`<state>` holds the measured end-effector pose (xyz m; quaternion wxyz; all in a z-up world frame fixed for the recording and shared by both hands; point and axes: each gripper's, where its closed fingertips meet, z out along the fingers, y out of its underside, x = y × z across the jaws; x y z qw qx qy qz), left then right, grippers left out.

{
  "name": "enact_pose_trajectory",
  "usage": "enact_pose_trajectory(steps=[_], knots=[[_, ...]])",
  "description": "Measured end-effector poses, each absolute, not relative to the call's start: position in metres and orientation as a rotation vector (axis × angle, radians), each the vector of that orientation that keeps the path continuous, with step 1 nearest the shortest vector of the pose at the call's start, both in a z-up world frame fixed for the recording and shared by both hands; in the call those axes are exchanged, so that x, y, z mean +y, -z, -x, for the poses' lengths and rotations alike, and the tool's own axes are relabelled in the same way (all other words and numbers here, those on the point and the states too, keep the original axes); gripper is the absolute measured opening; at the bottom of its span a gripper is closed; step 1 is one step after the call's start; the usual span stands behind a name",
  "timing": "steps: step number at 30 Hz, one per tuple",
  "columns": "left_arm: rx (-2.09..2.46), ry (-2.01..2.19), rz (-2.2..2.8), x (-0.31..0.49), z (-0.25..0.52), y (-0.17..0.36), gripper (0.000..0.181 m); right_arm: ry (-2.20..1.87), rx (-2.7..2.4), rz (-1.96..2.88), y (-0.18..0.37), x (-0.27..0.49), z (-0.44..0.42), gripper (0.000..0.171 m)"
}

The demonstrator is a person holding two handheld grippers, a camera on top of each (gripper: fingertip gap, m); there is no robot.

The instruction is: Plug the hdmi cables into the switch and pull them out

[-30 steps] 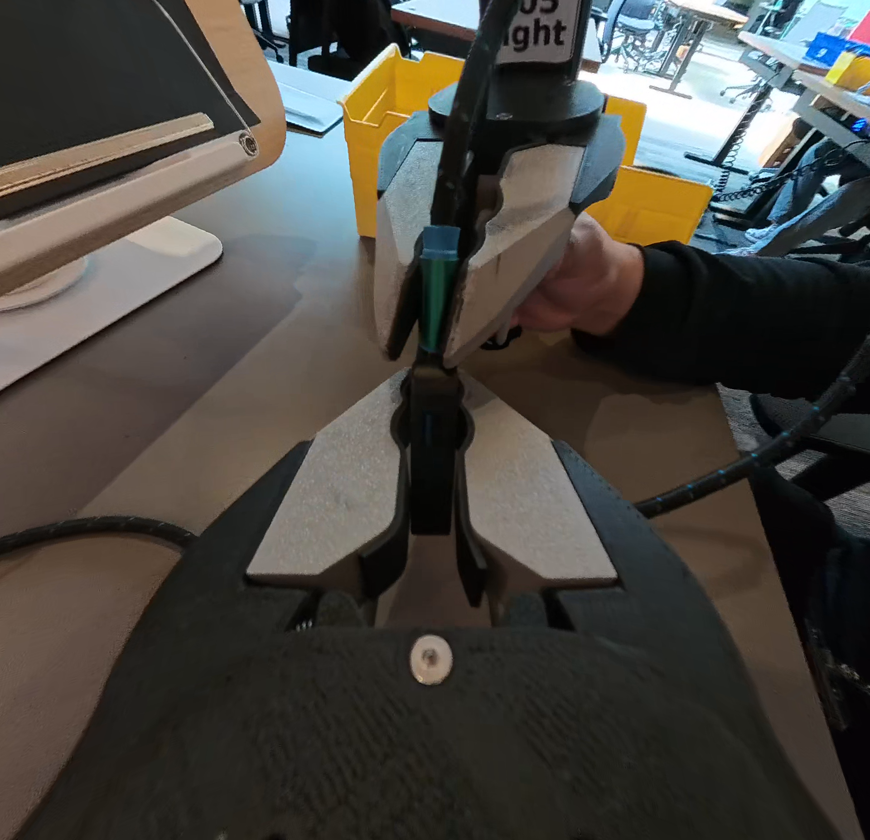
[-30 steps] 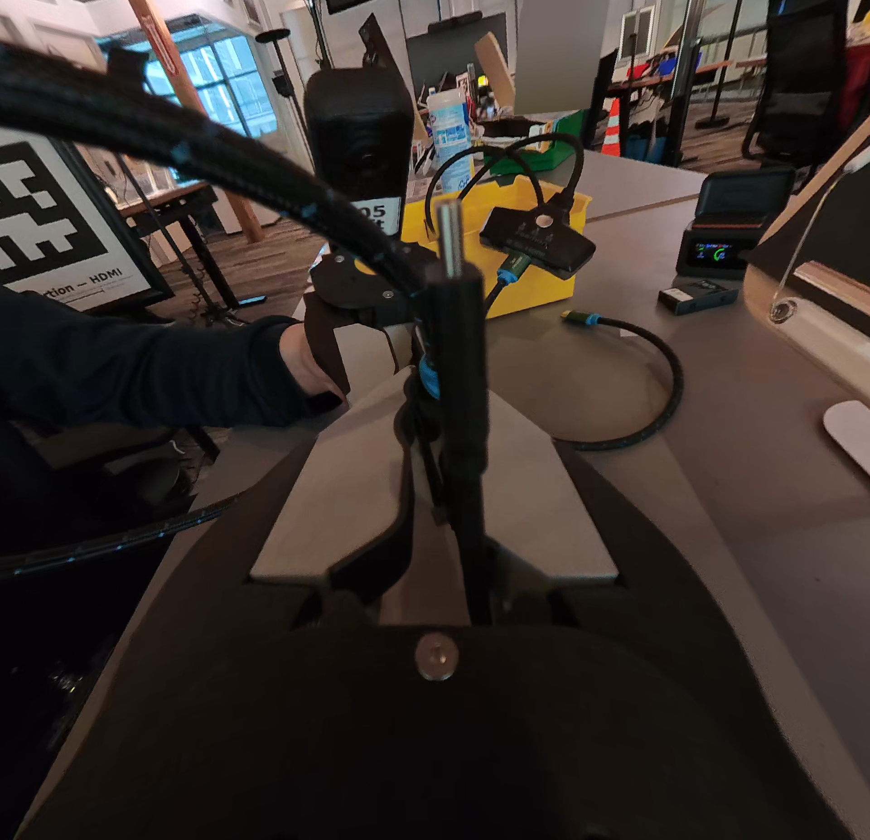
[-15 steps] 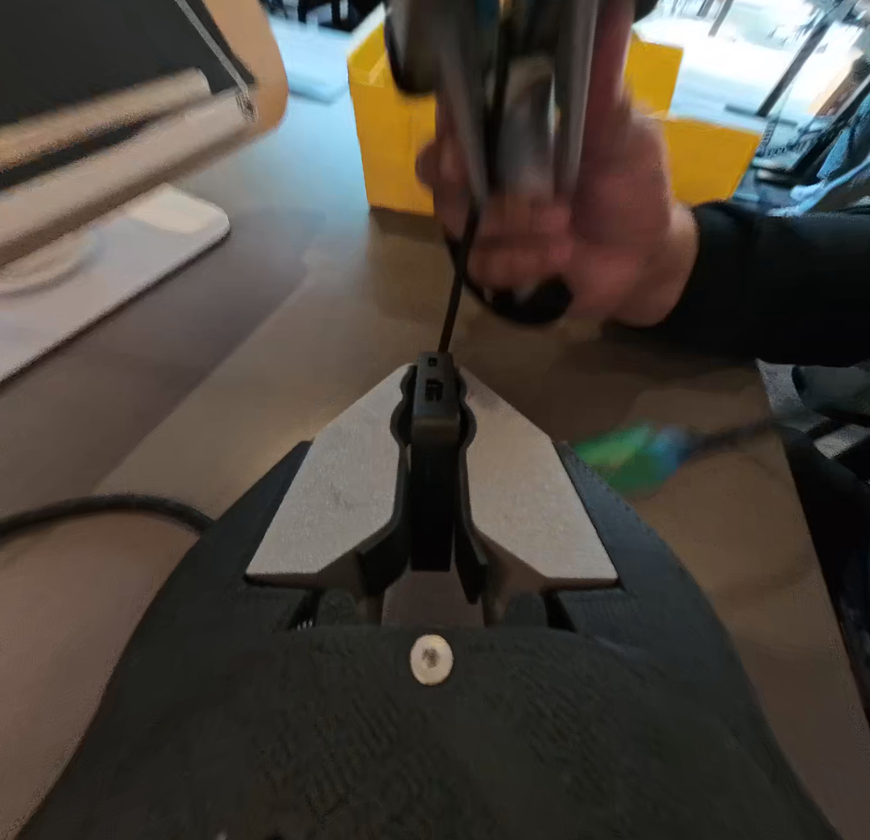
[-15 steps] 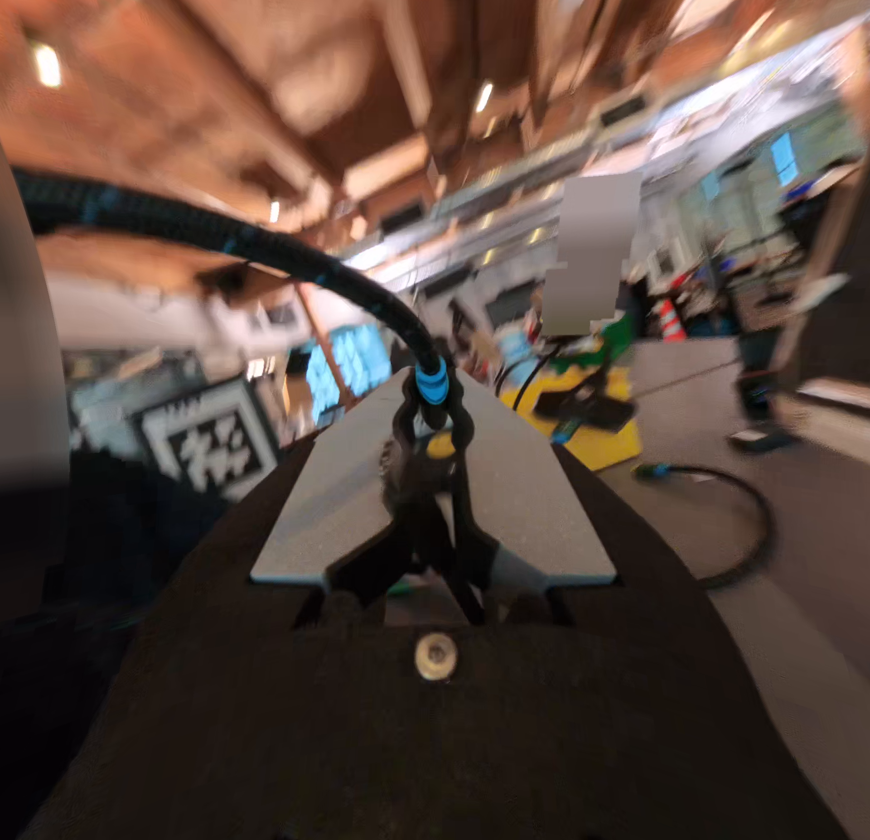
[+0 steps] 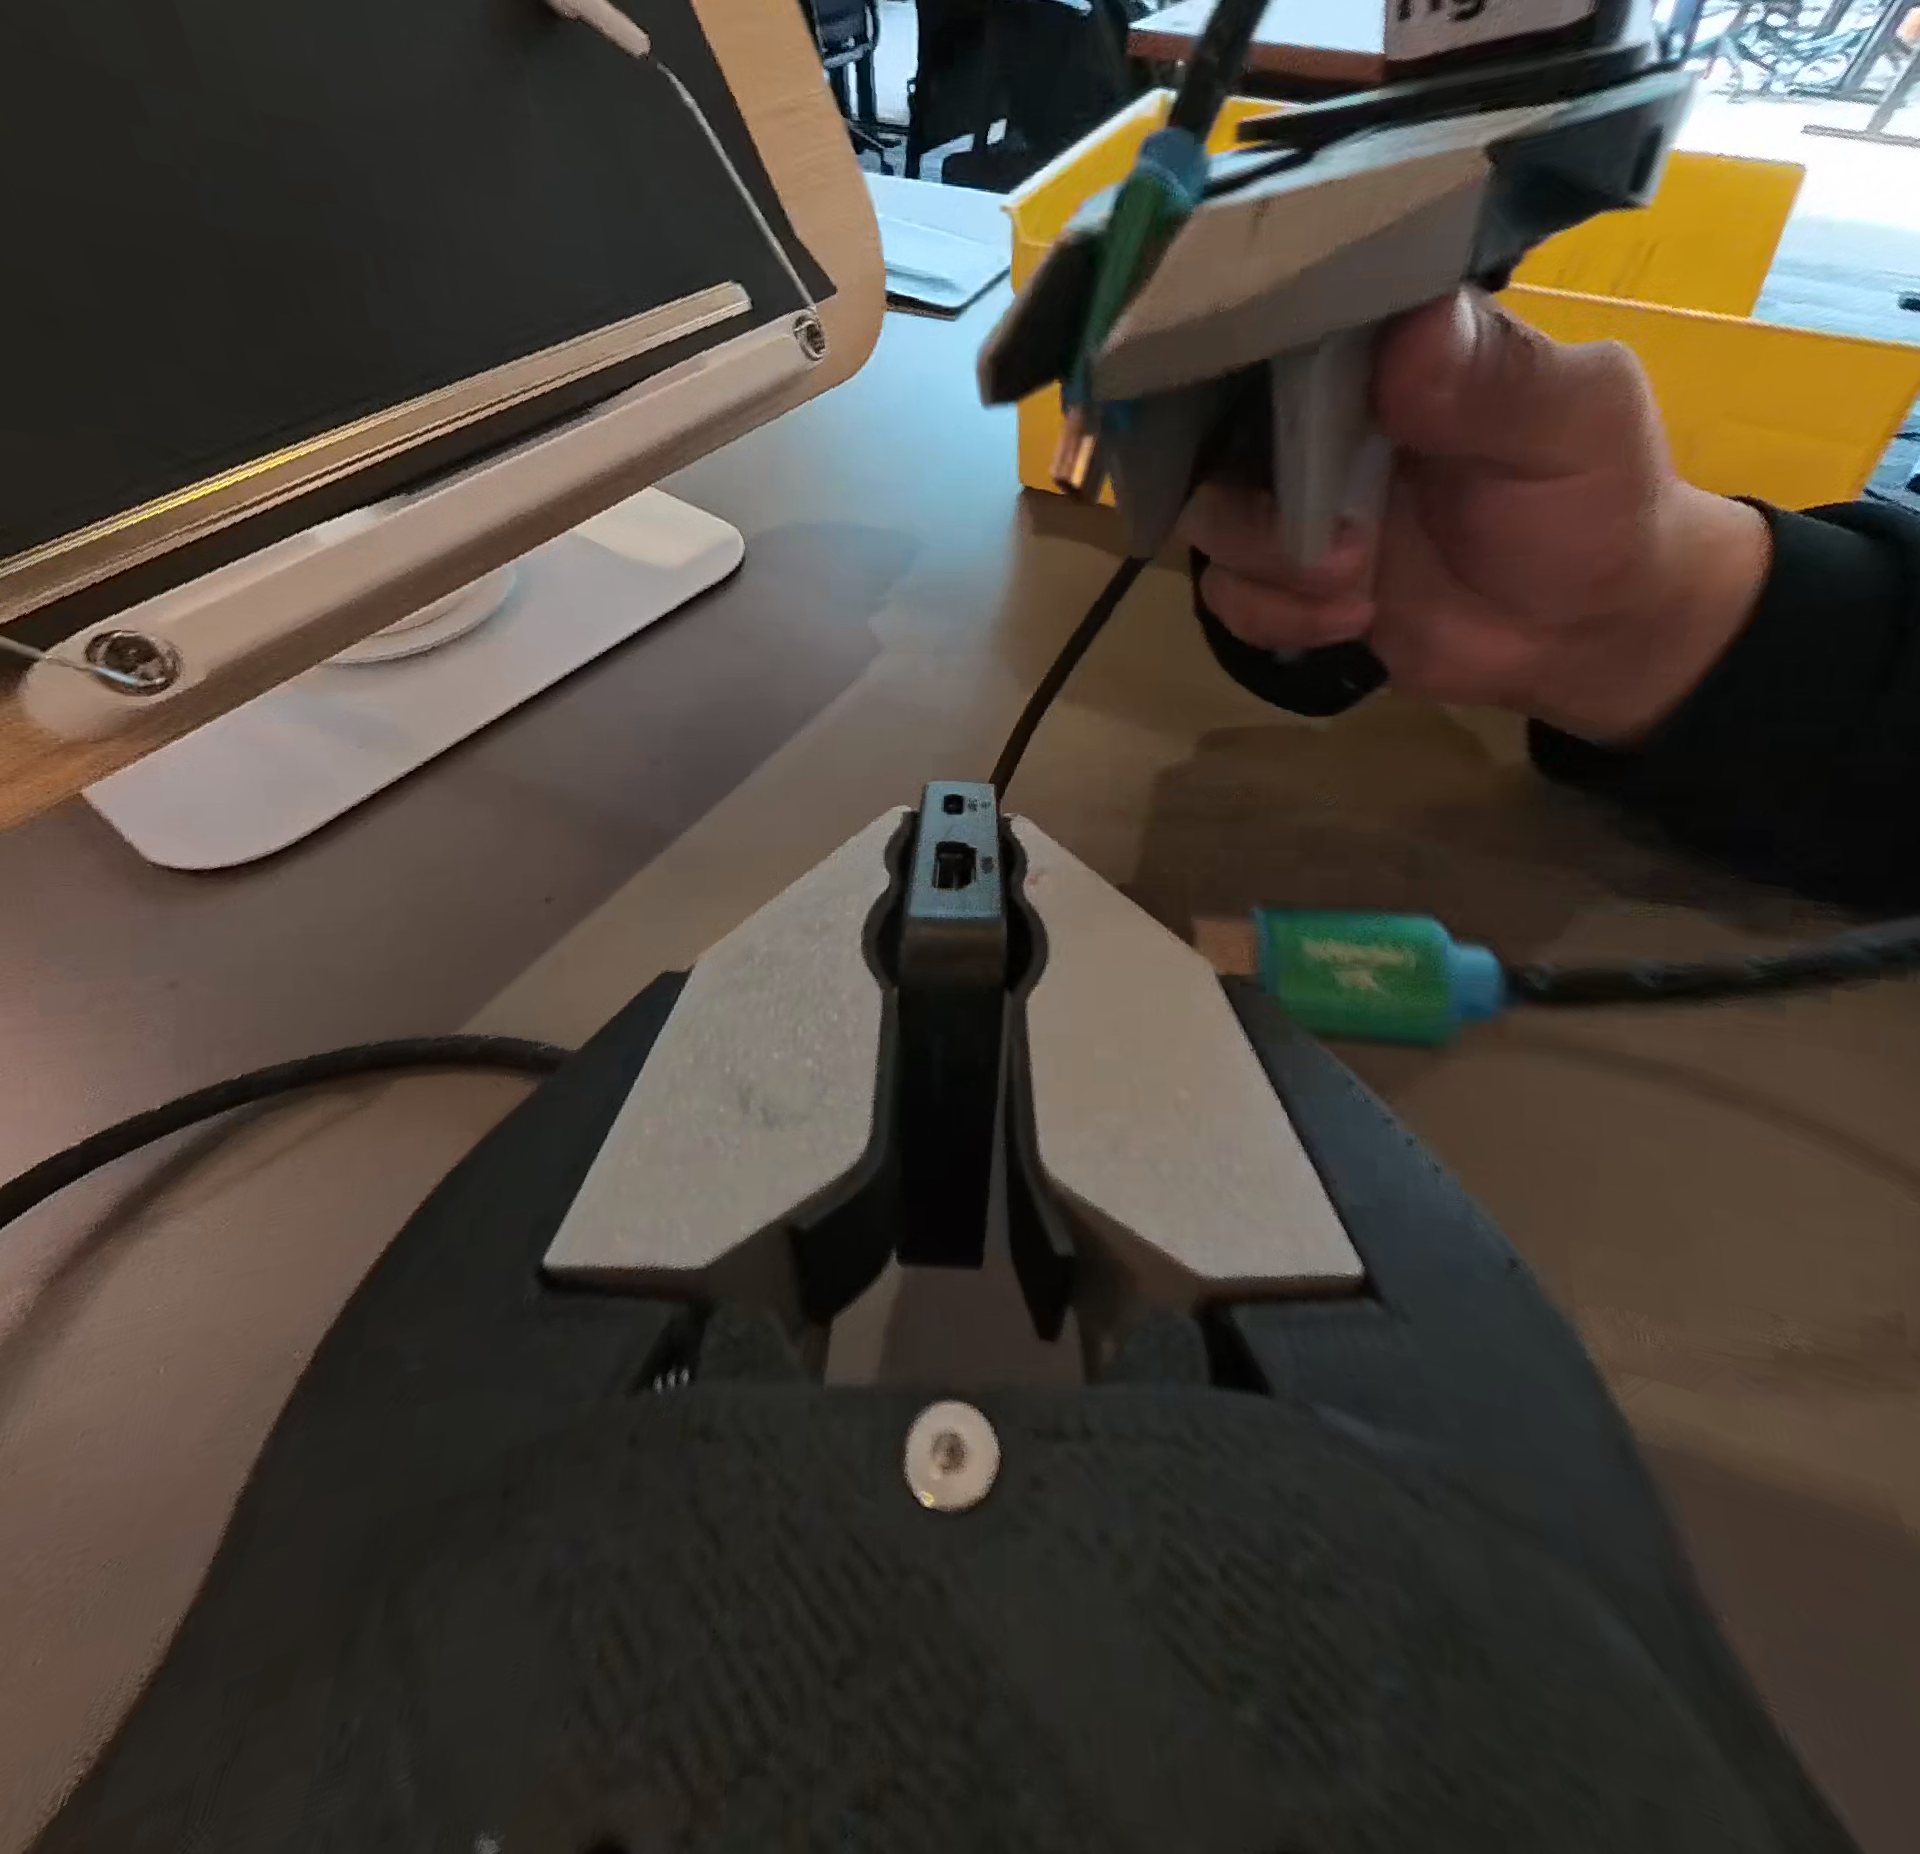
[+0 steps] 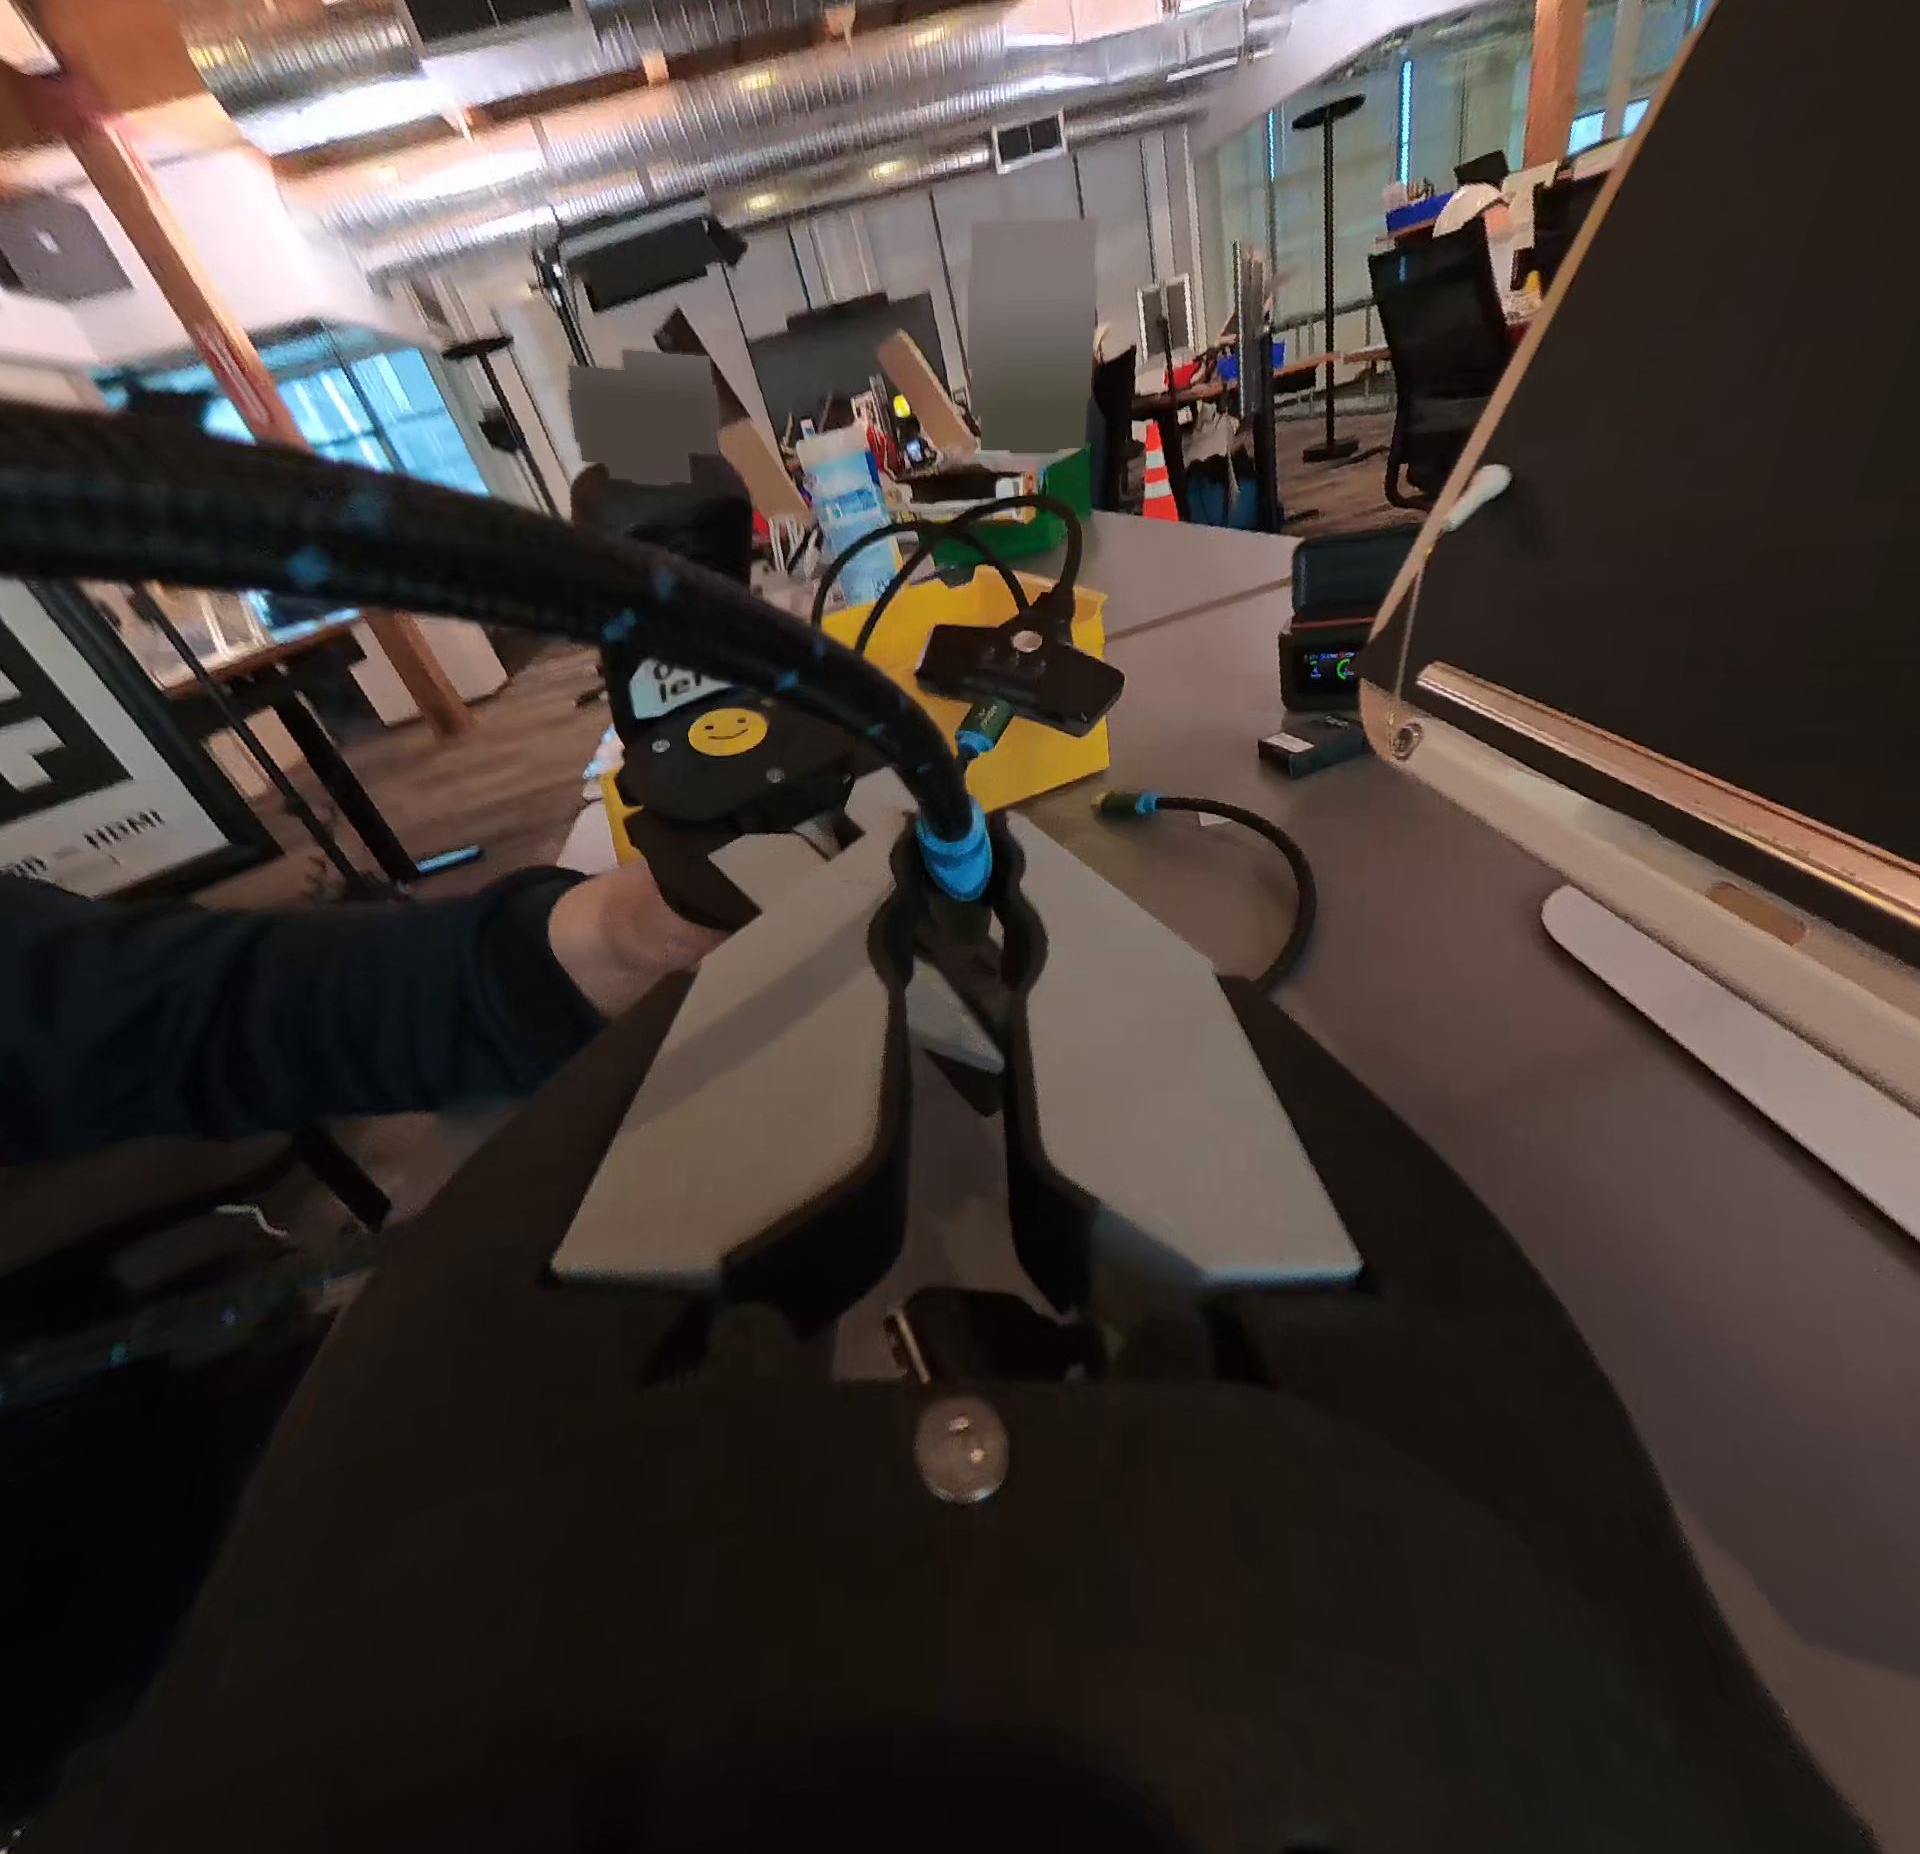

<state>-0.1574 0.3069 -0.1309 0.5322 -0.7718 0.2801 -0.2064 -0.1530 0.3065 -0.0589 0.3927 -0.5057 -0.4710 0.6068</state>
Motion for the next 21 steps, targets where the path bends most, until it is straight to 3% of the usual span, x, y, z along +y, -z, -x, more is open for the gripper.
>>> enact_pose_trajectory(steps=[6,13,21], knots=[[0.719,0.456,1.81,0.308,0.155,0.132,0.012,-1.304,-1.22,1.266,0.06,0.307,0.152,0.01],[0.757,0.454,1.833,0.304,0.155,0.137,0.011,-1.067,-0.96,1.253,-0.029,0.289,0.095,0.009],[0.764,0.42,1.847,0.304,0.162,0.141,0.011,-0.188,-0.902,1.705,-0.076,0.349,-0.104,0.009]])
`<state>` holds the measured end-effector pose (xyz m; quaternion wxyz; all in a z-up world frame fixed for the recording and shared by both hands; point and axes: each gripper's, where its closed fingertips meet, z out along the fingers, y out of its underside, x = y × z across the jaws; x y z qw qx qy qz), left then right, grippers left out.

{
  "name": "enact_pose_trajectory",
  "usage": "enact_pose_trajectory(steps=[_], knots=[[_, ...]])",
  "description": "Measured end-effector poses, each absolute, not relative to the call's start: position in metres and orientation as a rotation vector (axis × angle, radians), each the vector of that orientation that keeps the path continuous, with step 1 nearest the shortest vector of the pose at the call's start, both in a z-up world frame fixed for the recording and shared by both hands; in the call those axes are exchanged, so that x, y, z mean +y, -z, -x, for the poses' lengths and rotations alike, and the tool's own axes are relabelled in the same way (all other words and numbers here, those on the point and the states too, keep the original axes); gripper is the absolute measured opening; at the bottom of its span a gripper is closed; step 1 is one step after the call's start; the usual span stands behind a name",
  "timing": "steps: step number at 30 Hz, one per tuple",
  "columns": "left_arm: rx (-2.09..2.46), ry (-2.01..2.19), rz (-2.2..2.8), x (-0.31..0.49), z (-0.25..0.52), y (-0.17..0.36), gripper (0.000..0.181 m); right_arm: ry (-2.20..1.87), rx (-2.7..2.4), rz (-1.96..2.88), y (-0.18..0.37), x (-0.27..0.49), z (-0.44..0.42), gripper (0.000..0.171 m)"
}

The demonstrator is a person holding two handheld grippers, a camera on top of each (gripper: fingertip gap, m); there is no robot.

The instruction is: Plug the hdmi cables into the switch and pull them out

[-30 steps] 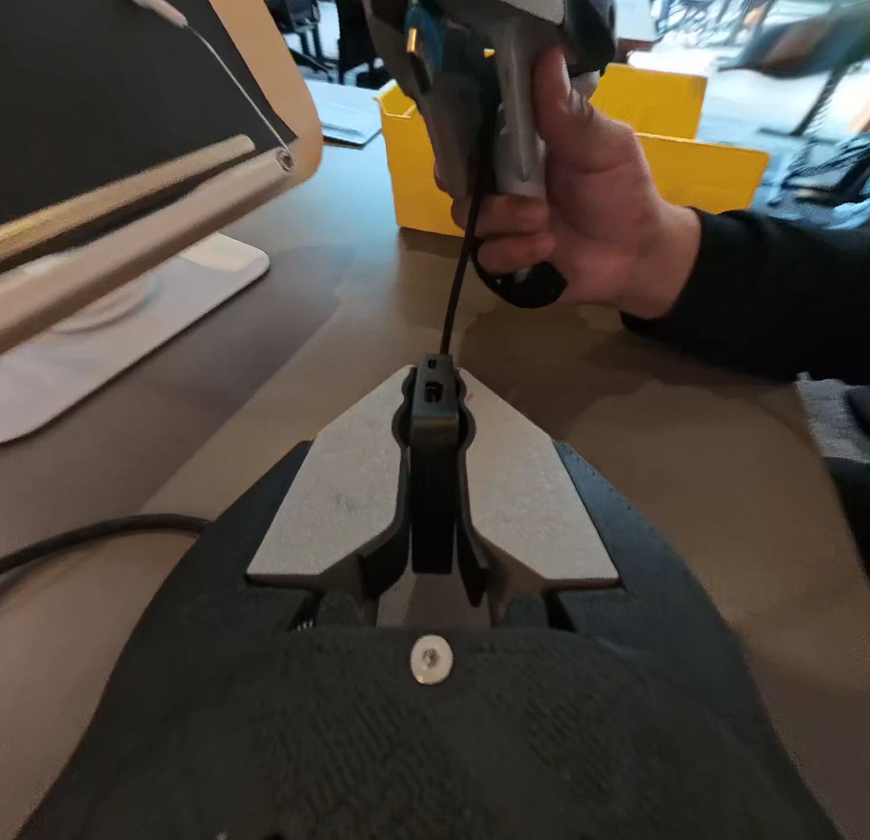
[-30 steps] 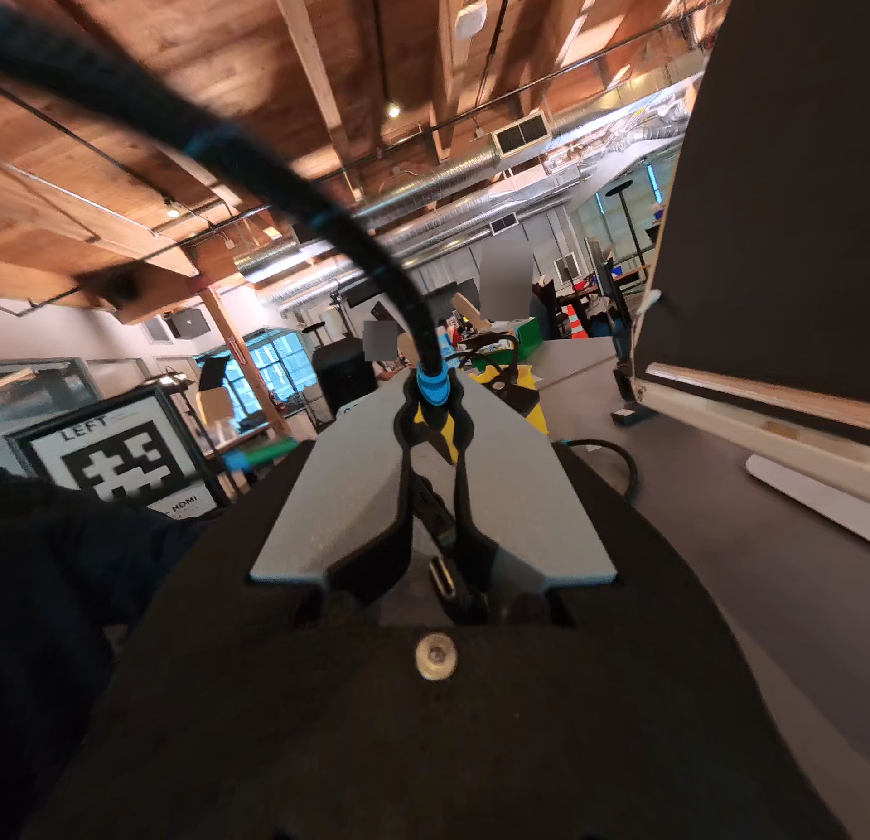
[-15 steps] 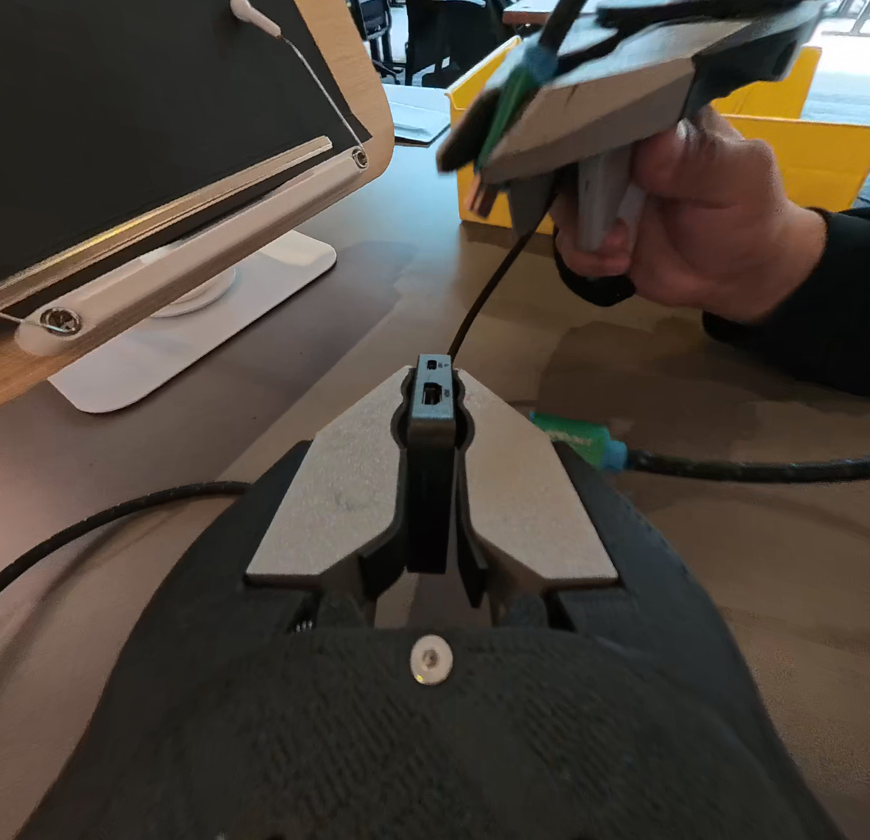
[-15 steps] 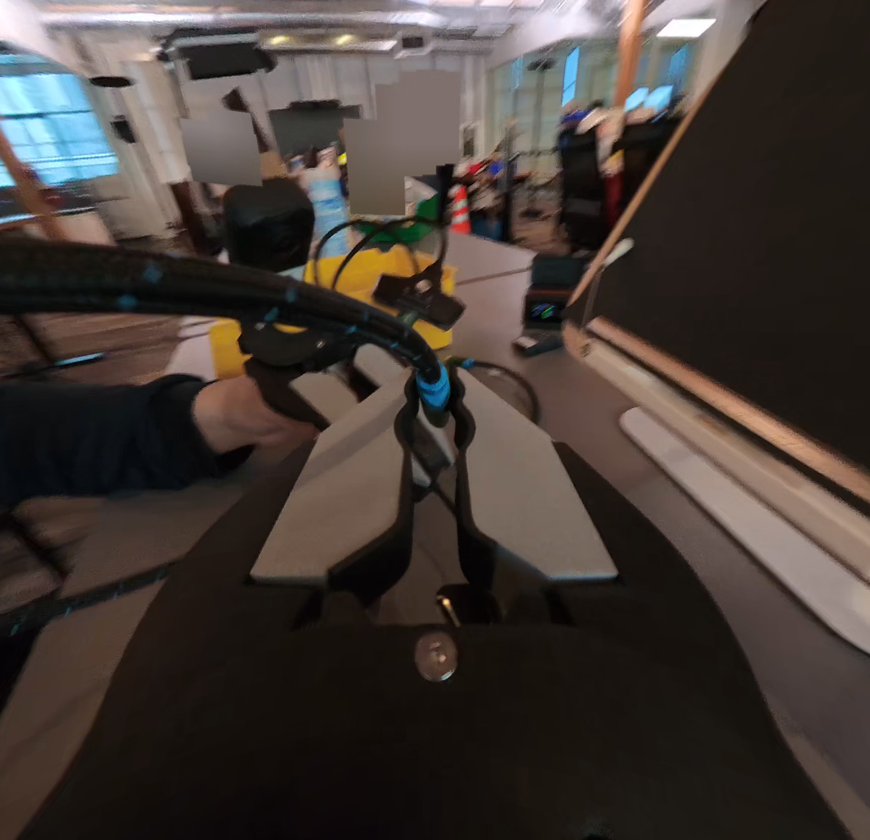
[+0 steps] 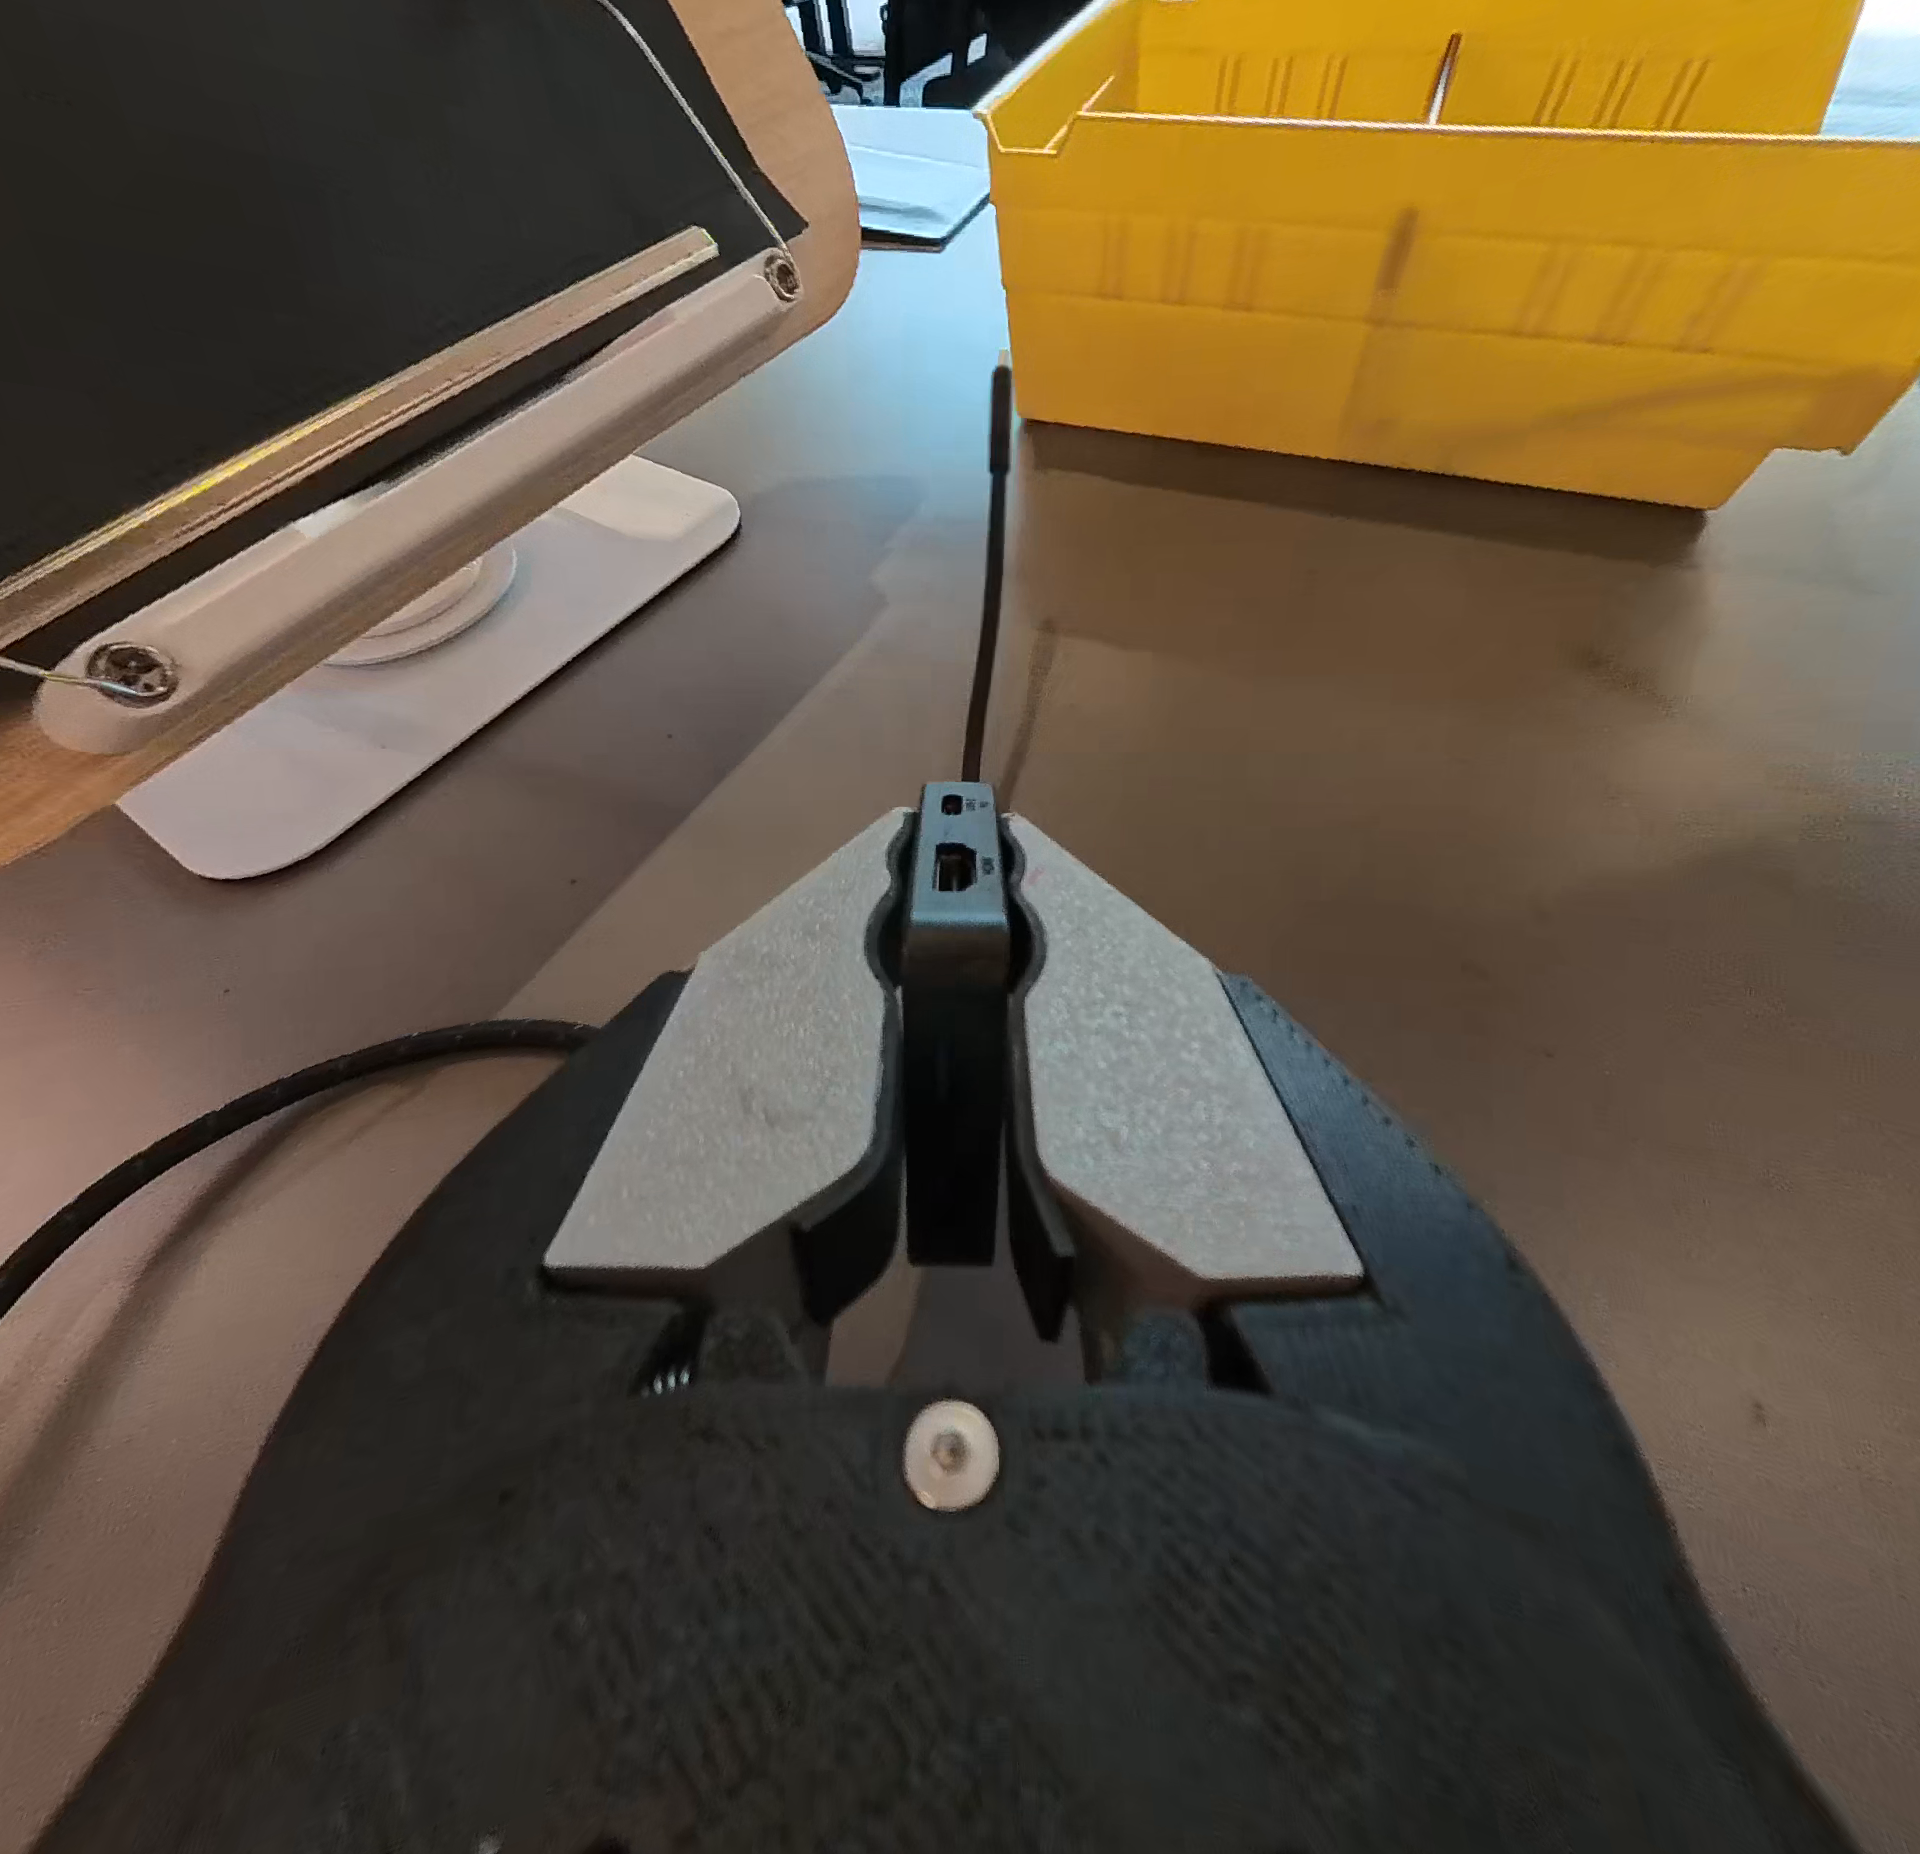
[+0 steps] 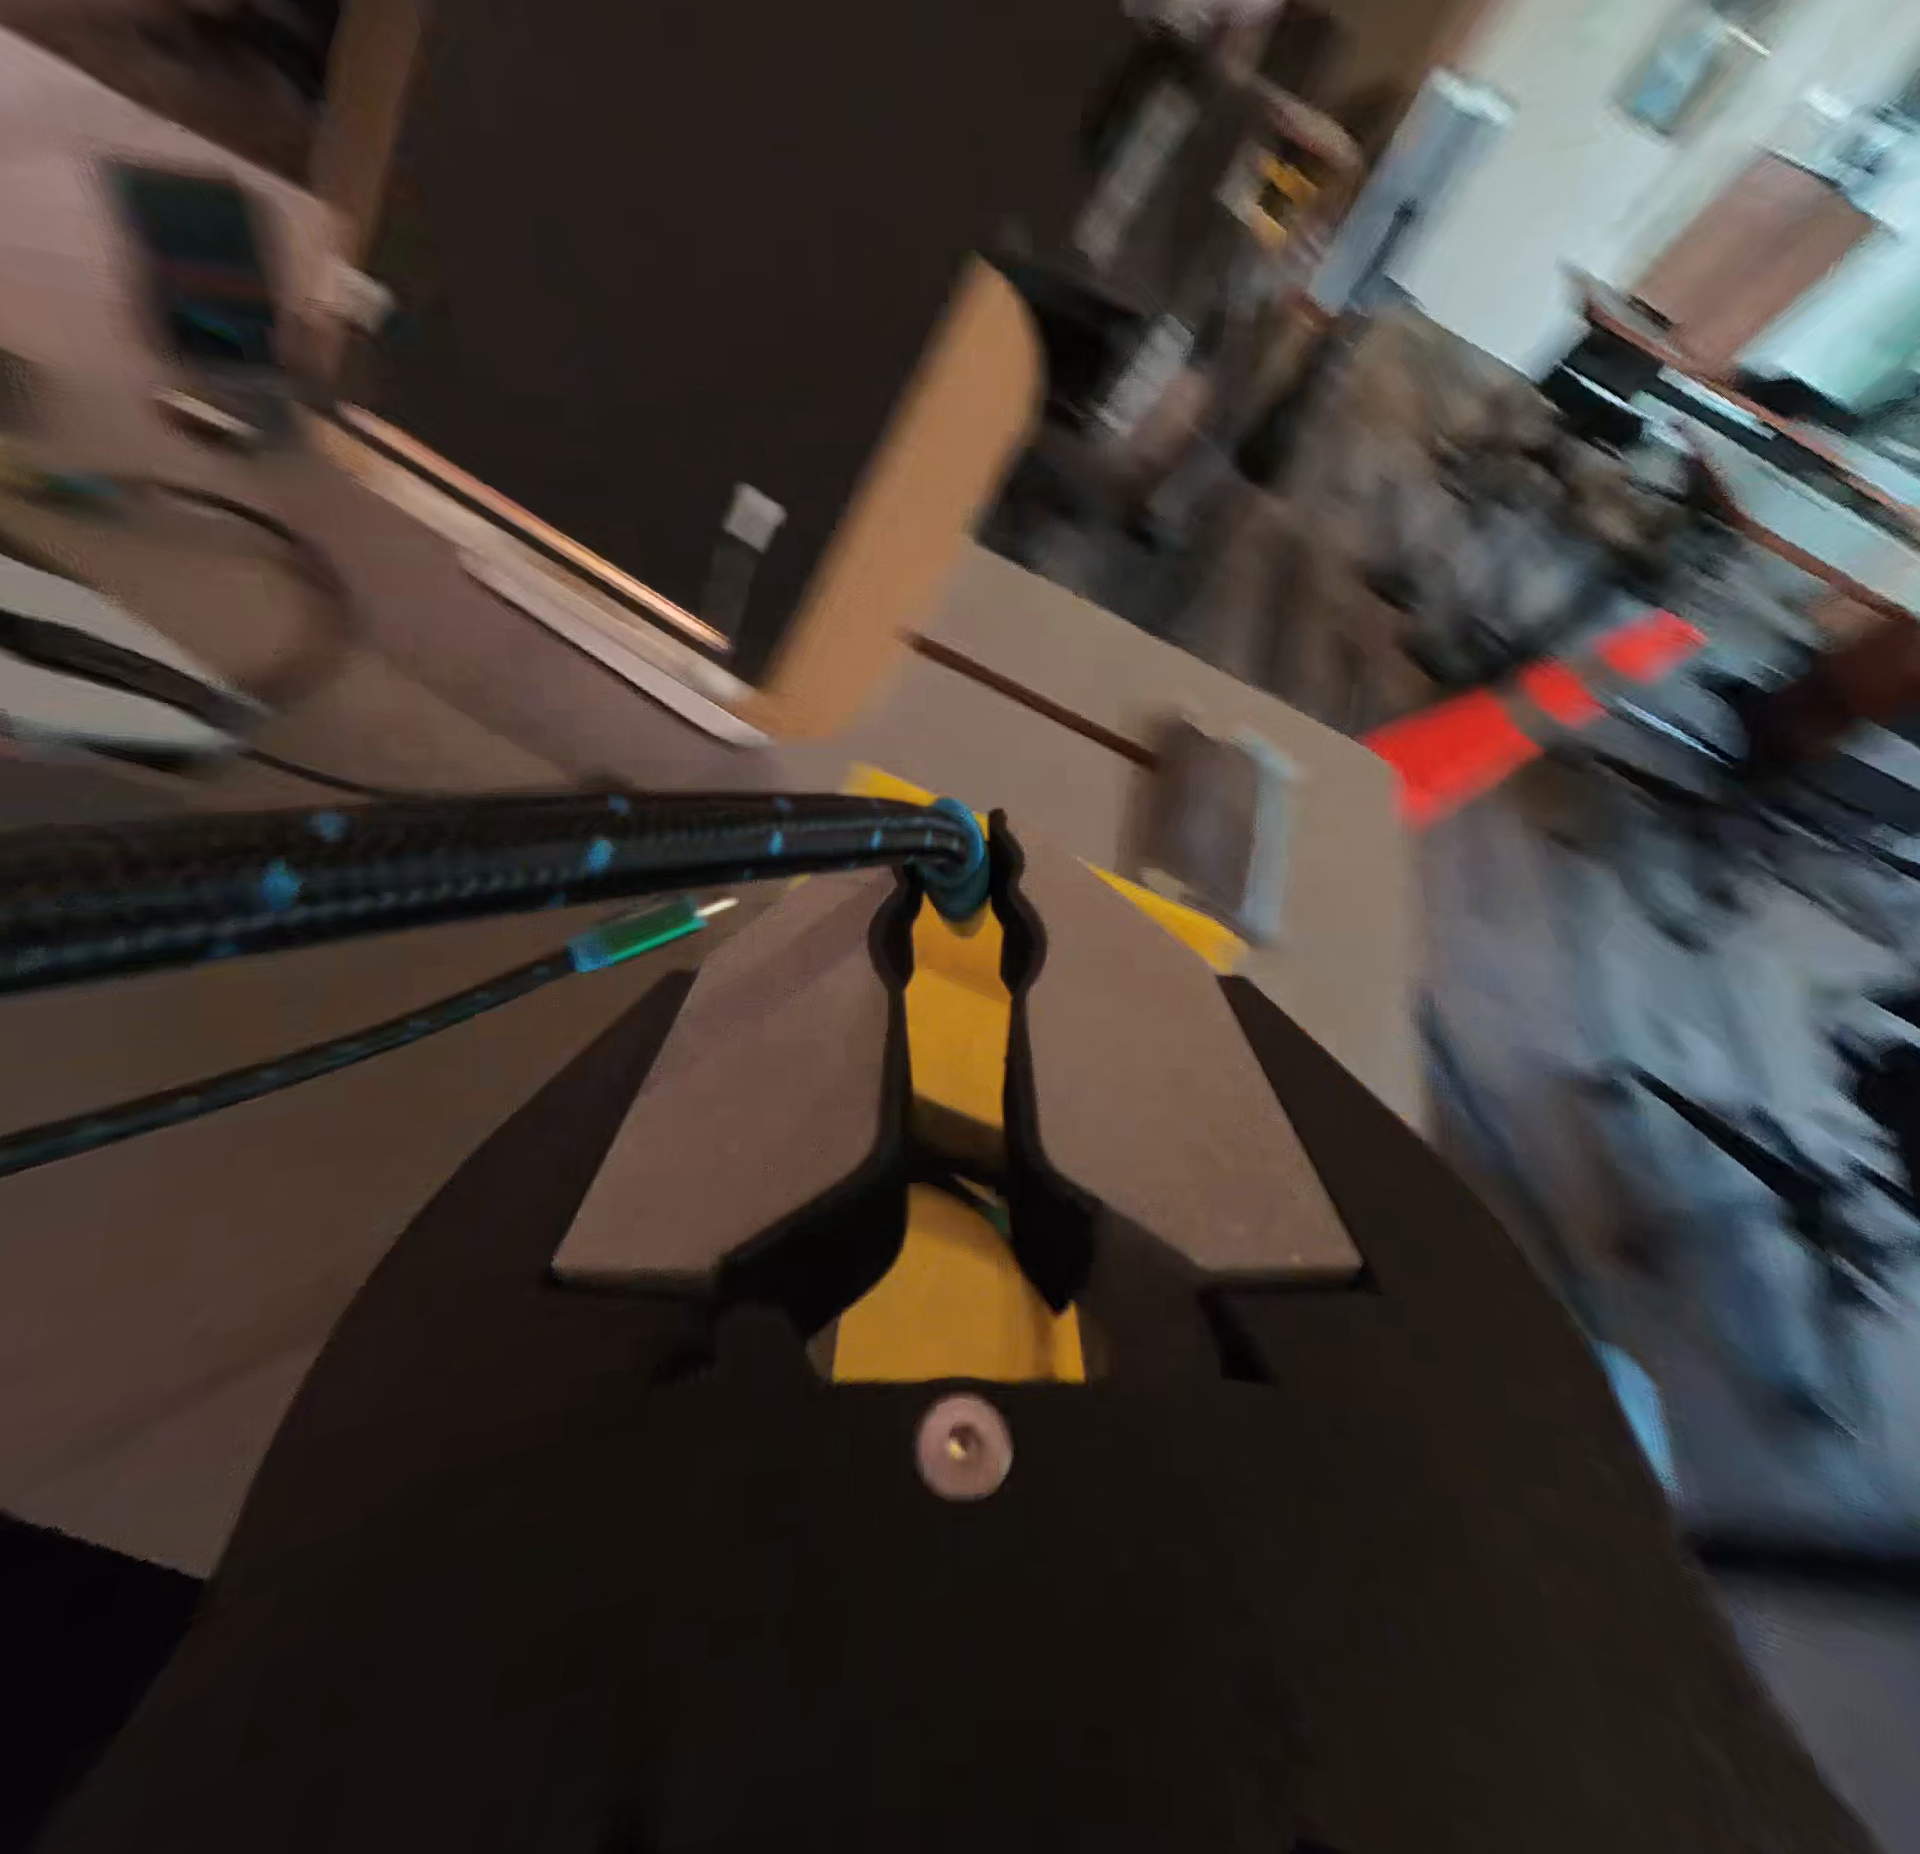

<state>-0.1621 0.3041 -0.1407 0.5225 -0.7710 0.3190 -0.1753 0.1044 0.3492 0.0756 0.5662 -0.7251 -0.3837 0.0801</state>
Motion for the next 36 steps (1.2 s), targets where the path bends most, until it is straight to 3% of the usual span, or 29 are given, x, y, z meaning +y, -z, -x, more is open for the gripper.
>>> enact_pose_trajectory(steps=[4,8,13,15,17,18,24,26,31,36], knots=[[0.742,0.415,1.839,0.305,0.165,0.137,0.011,0.277,-0.742,1.842,-0.079,0.375,-0.215,0.009],[0.753,0.427,1.853,0.303,0.162,0.14,0.011,0.293,-0.558,1.778,-0.064,0.39,-0.246,0.012],[0.815,0.382,1.907,0.303,0.157,0.159,0.011,0.368,-0.673,2.023,0.048,0.405,-0.248,0.011],[0.834,0.365,1.908,0.303,0.156,0.162,0.011,0.389,-0.832,2.238,0.098,0.395,-0.245,0.027],[0.841,0.364,1.91,0.303,0.154,0.162,0.011,0.371,-1.007,2.424,0.133,0.374,-0.242,0.054],[0.841,0.366,1.908,0.303,0.154,0.162,0.011,0.45,-1.067,2.46,0.138,0.369,-0.249,0.053],[0.833,0.375,1.916,0.305,0.156,0.164,0.011,0.762,-1.36,2.466,0.108,0.358,-0.281,0.058],[0.824,0.384,1.915,0.305,0.157,0.163,0.011,0.856,-1.439,2.453,0.091,0.354,-0.294,0.047],[0.817,0.406,1.865,0.304,0.155,0.155,0.011,0.921,-1.395,2.44,0.05,0.348,-0.313,0.045],[0.853,0.559,1.721,0.288,0.136,0.128,0.012,0.473,-1.286,2.364,0.044,0.34,-0.251,0.052]])
